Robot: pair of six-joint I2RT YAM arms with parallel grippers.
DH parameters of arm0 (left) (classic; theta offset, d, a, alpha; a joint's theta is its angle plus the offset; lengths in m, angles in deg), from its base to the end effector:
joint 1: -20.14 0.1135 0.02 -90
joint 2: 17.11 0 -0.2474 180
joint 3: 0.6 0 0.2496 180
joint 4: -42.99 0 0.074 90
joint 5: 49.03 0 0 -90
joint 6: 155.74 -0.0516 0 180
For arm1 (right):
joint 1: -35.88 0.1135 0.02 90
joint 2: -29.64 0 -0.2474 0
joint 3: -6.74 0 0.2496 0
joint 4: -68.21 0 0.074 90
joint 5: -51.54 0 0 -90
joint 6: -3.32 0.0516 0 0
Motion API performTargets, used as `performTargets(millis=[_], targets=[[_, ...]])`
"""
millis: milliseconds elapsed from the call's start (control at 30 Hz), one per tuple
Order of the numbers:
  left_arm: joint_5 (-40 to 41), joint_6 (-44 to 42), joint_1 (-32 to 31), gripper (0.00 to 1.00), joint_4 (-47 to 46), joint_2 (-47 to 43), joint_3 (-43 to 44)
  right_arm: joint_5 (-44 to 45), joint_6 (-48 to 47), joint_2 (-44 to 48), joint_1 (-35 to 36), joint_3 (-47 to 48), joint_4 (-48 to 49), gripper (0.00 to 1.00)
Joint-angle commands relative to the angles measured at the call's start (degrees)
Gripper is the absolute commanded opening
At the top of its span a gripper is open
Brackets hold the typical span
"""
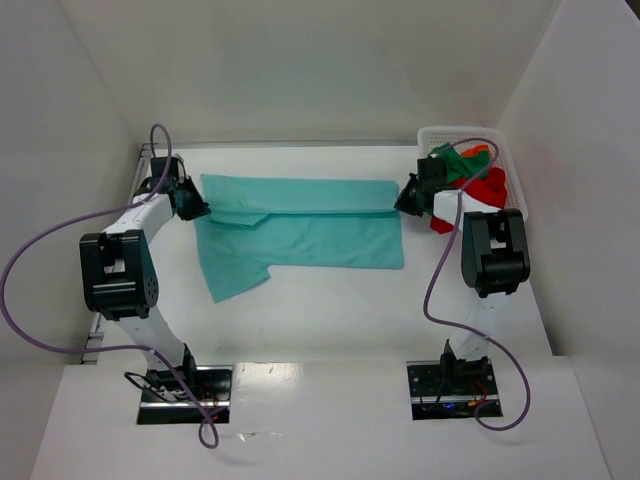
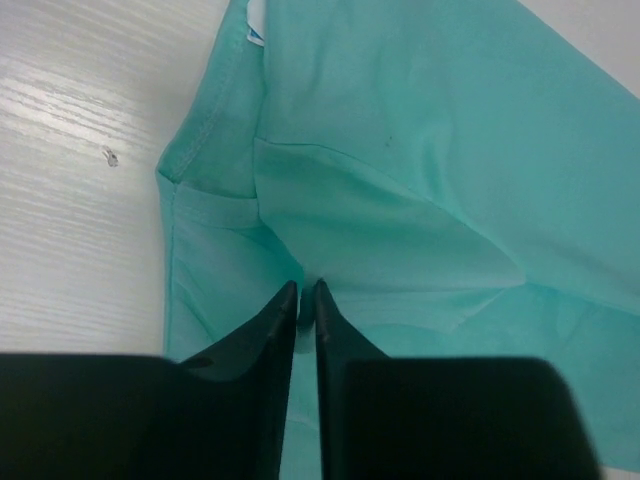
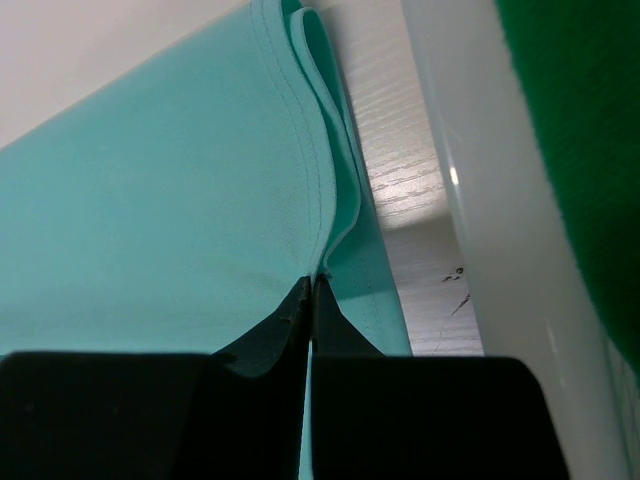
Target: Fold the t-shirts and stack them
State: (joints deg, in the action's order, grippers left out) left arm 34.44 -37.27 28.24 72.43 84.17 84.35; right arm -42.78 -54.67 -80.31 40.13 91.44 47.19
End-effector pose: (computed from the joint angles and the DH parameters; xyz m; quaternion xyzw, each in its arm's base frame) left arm 0.3922 0.0499 0.1962 -0.2698 0.8850 -0.1184 0.3606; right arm 0.4155 0.0348 0.1489 0.2088 0.9037 0.1490 0.3428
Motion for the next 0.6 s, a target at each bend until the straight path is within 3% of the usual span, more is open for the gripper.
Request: performTargets(millis=[0, 67, 100, 167, 400, 433, 467, 567], targets=[[-1.55, -0.61, 0.52, 0.22, -0.76, -2.31, -0.29, 1.42, 0.25, 2.64, -0.12, -0.04, 2.19, 0.01], [-2.26, -1.13, 0.52, 0.34, -0.76, -2.31, 0.32, 1.42, -0.28, 2.64, -0.12, 0.58, 1.67, 0.05], [-2.26, -1.13, 0.52, 0.37, -0.76, -2.83, 0.93, 1.42, -0.28, 2.64, -0.12, 1.54, 1.67, 0.12], [-2.79, -1.13, 0.52, 0.48, -0.76, -2.84, 2.51, 1.42, -0.81, 2.64, -0.12, 2.69, 1.14, 0.14], [-3.32, 0.62, 1.04, 0.61, -2.43, -2.31, 6.12, -1.57, -0.81, 3.16, 0.41, 8.92, 0.43, 0.46], [-3.84, 0.62, 1.04, 0.64, -2.43, -1.61, 6.73, -1.57, -1.50, 3.16, 0.93, 9.72, -0.35, 0.58], [-4.63, 1.15, 1.04, 0.66, -3.13, -1.61, 7.87, -1.57, -2.03, 3.16, 0.93, 10.42, -1.05, 0.62], [-5.34, 1.76, 1.57, 0.69, -5.33, 1.20, 9.19, -1.57, -2.56, 2.64, 1.46, 12.88, -1.58, 0.66]])
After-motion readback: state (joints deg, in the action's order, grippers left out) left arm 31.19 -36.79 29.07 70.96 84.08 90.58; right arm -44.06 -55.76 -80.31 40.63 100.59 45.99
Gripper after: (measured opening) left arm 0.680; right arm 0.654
